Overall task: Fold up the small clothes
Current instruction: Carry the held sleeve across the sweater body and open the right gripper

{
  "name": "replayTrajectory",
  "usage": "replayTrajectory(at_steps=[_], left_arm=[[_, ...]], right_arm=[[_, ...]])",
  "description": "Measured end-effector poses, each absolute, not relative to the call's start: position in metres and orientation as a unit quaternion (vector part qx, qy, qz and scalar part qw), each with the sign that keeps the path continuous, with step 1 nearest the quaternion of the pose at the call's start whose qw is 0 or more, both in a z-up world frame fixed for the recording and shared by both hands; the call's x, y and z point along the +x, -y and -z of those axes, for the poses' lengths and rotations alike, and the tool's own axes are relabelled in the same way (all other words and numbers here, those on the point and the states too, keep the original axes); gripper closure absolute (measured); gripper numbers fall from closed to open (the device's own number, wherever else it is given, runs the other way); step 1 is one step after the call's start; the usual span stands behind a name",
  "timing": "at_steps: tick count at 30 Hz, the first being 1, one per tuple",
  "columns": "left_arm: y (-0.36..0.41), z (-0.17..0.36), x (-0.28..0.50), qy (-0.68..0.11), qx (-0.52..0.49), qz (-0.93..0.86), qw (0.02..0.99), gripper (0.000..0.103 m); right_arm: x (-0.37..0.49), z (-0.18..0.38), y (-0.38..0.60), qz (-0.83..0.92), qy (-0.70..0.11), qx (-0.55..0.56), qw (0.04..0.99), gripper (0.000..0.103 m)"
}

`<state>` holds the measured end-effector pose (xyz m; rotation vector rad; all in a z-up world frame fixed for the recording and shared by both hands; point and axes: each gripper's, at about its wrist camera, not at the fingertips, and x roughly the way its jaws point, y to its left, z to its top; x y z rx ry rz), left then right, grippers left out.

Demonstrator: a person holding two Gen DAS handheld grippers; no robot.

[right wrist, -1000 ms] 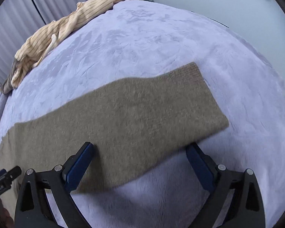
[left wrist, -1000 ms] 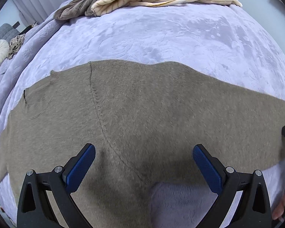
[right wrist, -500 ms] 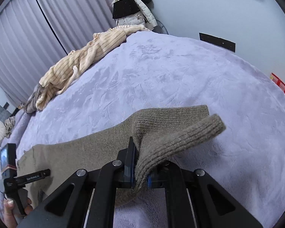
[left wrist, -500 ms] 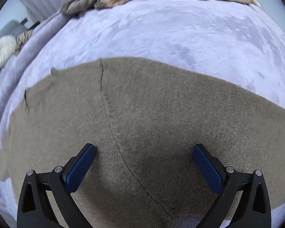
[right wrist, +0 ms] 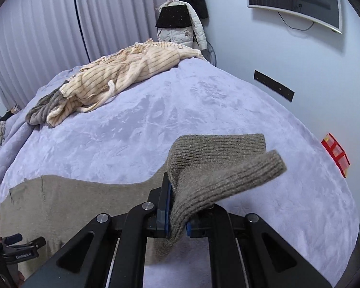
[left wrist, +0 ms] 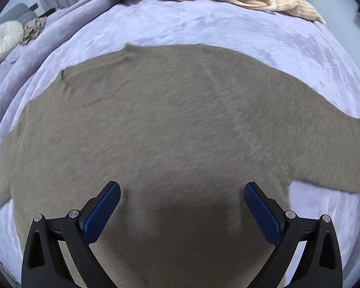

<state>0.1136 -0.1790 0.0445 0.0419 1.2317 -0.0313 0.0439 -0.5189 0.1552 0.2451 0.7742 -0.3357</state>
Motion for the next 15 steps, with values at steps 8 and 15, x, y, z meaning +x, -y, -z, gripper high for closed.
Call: replayTrajectory(at_steps=[8, 15], left_arm=[[0.105, -0.055, 0.089, -0.567, -0.010, 0.004, 0.824, 0.000], [0.033, -0.058, 0.072, -0.559, -0.038, -0.012, 0.828, 0.000]], right_arm=[[0.072, -0.187, 0.416, 0.137, -0.369, 0.077, 0.916, 0.093], [0.094, -0.190, 0.318, 0.119, -0.369, 0.028, 0.921, 0.093]])
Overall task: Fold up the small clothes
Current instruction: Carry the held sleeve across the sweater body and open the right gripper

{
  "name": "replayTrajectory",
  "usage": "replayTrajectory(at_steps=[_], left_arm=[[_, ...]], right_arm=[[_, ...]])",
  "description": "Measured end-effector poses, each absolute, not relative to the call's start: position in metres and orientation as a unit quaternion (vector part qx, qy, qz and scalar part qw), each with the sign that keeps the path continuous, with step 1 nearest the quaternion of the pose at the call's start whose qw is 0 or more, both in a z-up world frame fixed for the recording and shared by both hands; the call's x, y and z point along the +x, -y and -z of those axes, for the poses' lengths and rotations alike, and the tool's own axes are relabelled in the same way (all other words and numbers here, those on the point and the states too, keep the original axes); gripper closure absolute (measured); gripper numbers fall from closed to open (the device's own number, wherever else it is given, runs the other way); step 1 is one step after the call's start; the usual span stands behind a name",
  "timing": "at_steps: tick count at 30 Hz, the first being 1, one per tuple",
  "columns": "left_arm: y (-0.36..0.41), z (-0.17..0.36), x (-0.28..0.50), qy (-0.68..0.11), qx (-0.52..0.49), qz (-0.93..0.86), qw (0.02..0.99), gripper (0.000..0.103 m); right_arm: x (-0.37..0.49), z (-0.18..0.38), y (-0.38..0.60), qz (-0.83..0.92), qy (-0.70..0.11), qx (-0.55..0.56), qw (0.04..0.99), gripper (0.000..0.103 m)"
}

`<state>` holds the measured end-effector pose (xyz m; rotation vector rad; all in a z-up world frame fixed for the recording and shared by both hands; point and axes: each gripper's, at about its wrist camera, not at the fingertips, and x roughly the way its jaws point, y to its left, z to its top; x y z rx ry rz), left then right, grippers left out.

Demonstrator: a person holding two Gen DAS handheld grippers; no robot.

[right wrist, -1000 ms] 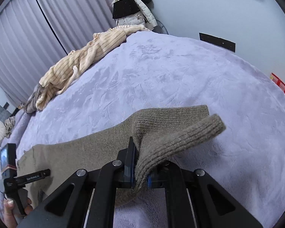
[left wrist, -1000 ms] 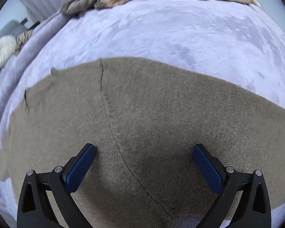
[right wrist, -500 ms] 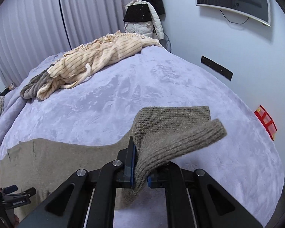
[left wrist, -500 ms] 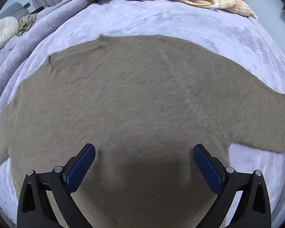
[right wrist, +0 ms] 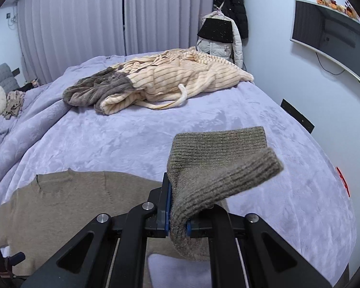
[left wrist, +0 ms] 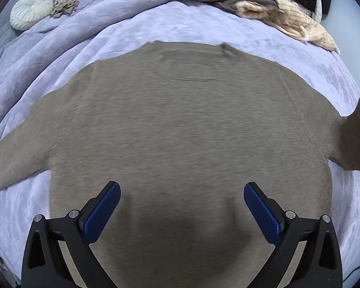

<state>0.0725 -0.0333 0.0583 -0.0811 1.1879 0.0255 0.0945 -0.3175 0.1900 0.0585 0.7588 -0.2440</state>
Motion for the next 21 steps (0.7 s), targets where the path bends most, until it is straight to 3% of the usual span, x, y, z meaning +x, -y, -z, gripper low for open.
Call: replayTrajectory(at_steps=[21], left_arm=[[-0.103, -0.074, 0.010, -0.525, -0.121, -0.042, 0.841, 0.000]], right_arm=[[0.125, -0.124, 0.080, 0.058, -0.417, -0.064, 0.905, 0.093]])
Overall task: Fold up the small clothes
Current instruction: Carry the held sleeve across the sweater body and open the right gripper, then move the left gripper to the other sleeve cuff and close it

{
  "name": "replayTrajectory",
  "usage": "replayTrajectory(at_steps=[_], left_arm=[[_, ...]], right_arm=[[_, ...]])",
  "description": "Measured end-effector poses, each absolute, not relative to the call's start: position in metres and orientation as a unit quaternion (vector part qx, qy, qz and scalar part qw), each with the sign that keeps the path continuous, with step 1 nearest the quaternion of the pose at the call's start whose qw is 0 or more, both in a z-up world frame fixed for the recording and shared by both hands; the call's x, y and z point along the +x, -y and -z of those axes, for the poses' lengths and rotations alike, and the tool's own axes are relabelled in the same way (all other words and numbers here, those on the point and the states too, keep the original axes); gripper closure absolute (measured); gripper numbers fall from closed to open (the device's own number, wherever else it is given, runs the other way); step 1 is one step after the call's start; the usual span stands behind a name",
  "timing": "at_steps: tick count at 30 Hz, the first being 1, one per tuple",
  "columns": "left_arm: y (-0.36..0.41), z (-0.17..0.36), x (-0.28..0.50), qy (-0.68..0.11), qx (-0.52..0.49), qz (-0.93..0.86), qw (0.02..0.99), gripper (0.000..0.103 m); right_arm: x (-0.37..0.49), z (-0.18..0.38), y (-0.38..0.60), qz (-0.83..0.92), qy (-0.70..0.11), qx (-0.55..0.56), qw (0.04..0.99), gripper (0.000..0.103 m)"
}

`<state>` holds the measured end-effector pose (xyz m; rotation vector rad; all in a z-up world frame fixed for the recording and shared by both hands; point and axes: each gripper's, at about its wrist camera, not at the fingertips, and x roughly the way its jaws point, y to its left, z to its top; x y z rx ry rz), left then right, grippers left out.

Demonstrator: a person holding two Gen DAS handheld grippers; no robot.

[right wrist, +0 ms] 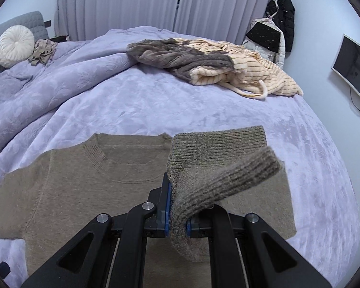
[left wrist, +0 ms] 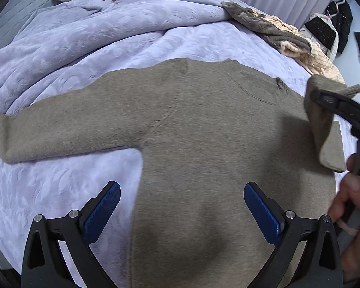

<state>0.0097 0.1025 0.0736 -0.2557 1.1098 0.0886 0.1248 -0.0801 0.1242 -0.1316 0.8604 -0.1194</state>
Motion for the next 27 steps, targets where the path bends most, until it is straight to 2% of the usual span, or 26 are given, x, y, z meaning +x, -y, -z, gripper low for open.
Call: replayTrajectory(at_steps=[9, 12, 14, 15, 19, 22, 27], left_arm=[[-0.135, -0.061, 0.001, -0.529, -0.151, -0.059, 0.833, 0.000], [-0.140, -0.062, -0.005, -0.528, -0.159, -0.061, 0.832, 0.000], [-0.141, -0.065, -0.007, -0.526, -0.164, -0.061, 0.832, 0.000], [-0.139, -0.068, -0.008, -0.522, -0.165, -0.062, 0.835, 0.000], [-0.127, -0.084, -0.001, -0.510, -0.156, -0.054, 0.844, 0.000], [-0.103, -0.092, 0.018, -0.508, -0.141, -0.035, 0.849, 0.000], [-0.035, -0.093, 0.067, -0.515, -0.103, 0.020, 0.851, 0.000]], right_arm=[[0.136, -0.069, 0.004, 0.025, -0.459, -0.130, 0.878, 0.092], [0.132, -0.058, -0.009, -0.042, -0.491, -0.117, 0.863, 0.081], [0.122, -0.059, -0.018, -0.096, -0.498, -0.109, 0.855, 0.050], [0.115, -0.063, -0.020, -0.121, -0.496, -0.107, 0.853, 0.047], [0.089, -0.100, 0.007, -0.193, -0.464, -0.085, 0.861, 0.046], [0.089, -0.124, 0.064, -0.158, -0.434, -0.067, 0.884, 0.034], [0.116, -0.111, 0.174, -0.039, -0.443, -0.058, 0.894, 0.033]])
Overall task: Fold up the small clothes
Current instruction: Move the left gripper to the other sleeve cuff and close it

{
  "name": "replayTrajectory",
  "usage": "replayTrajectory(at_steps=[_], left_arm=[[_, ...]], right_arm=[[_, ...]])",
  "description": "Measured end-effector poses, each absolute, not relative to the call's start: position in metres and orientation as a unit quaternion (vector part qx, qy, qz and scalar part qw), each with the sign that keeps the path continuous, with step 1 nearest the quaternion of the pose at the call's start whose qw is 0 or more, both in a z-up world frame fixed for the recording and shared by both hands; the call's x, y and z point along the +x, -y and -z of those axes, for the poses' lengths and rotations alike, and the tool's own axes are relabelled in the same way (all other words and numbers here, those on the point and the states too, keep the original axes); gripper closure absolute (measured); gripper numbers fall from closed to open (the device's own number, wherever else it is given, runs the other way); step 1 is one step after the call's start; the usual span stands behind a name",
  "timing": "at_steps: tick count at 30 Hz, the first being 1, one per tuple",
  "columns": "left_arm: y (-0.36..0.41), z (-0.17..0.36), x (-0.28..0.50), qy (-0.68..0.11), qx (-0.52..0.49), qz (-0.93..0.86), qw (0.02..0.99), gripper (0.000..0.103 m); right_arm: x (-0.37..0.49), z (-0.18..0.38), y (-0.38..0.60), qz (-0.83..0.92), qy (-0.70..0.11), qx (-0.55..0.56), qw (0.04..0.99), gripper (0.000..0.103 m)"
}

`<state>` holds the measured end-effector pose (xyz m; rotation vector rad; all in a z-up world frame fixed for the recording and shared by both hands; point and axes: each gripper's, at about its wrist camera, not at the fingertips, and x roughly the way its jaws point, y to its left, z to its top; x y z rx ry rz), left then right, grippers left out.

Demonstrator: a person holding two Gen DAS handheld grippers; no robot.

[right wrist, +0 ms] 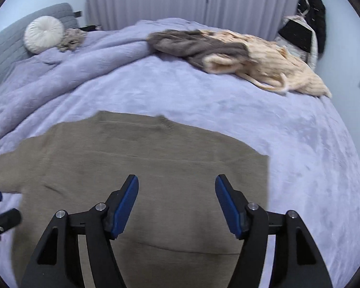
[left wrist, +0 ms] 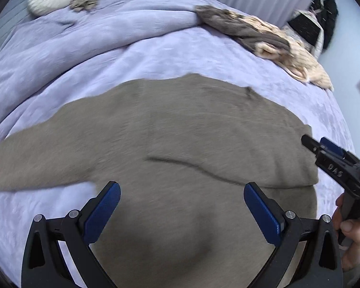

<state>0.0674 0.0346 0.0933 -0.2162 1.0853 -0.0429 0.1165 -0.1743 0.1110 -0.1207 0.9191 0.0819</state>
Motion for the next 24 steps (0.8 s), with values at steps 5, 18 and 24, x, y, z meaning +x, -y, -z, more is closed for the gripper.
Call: replayTrajectory(at_steps=[5, 18, 24], left_arm=[[0.021, -0.072, 0.120, -0.537, -0.072, 0.057, 0.839, 0.000], [0.001, -0.024, 0.152, -0.567, -0.013, -0.020, 0.823, 0.000], [0.013, -0.039, 0.146, -0.563, -0.031, -0.009, 0.826, 0.000]], right_arm=[[0.133, -0.076, 0.233, -0.045, -0.480, -0.009, 0.876, 0.033], [0.211, -0.043, 0.262, -0.116, -0.513, 0.049, 0.849, 0.022], [0.146, -0.105, 0.303, -0.062, -0.424, -0.043, 0.903, 0.021]])
